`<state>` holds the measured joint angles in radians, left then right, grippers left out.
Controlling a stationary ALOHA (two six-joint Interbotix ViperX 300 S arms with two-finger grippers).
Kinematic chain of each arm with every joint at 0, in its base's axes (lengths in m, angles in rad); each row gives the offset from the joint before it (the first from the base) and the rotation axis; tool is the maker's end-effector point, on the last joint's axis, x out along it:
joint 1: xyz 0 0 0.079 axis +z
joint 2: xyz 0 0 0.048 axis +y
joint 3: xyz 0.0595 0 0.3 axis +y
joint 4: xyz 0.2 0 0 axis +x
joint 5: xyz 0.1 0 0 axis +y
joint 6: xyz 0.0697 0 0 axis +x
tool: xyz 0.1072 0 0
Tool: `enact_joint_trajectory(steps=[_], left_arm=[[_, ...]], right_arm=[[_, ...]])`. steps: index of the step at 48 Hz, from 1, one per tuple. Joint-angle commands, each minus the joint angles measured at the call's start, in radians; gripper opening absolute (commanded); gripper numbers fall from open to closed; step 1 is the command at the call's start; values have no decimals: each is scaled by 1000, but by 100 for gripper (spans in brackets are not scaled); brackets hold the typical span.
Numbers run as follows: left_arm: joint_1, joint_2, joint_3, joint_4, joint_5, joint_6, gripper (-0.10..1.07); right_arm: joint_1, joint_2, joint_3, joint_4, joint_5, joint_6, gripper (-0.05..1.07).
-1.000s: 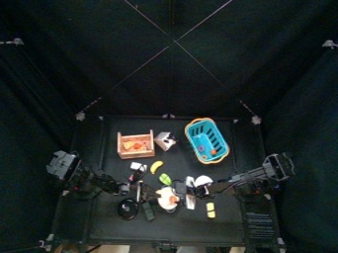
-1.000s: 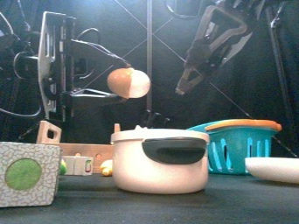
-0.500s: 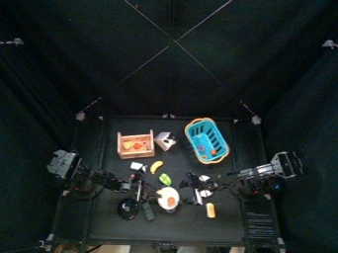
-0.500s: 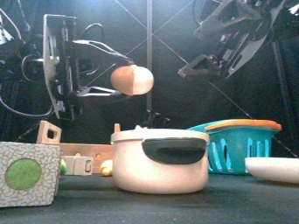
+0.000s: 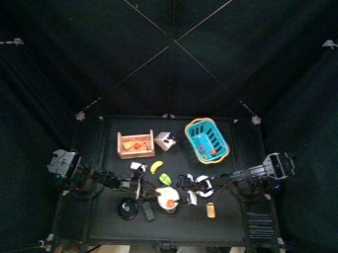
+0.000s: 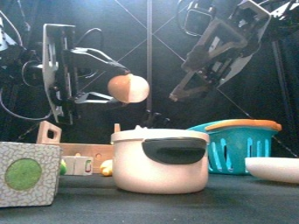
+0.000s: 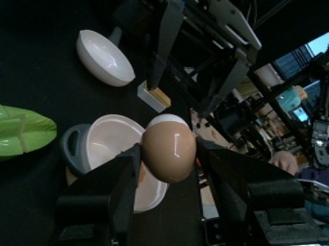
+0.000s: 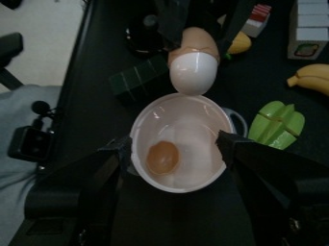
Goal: Drop egg shell in pot
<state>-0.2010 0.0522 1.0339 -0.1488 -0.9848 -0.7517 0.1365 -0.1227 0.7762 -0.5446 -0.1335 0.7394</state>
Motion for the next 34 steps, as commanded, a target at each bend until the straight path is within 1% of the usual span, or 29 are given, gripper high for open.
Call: enact_joint_trajectory(steps=[1, 6, 13, 19, 34], left_arm=[[2, -18, -12, 11, -5, 3, 59], [3, -20, -11, 25, -5, 3, 59], [6, -23, -6, 26, -5, 3, 59], [11, -26, -8, 25, -5, 3, 59], [11, -29, -11, 25, -6, 3, 59]], right_arm=[[11, 3, -48, -21, 48, -2, 100], [20, 8, -60, -38, 94, 3, 100], [31, 11, -64, -25, 118, 8, 100], [41, 14, -66, -25, 118, 2, 100], [41, 37, -75, -21, 120, 6, 100]])
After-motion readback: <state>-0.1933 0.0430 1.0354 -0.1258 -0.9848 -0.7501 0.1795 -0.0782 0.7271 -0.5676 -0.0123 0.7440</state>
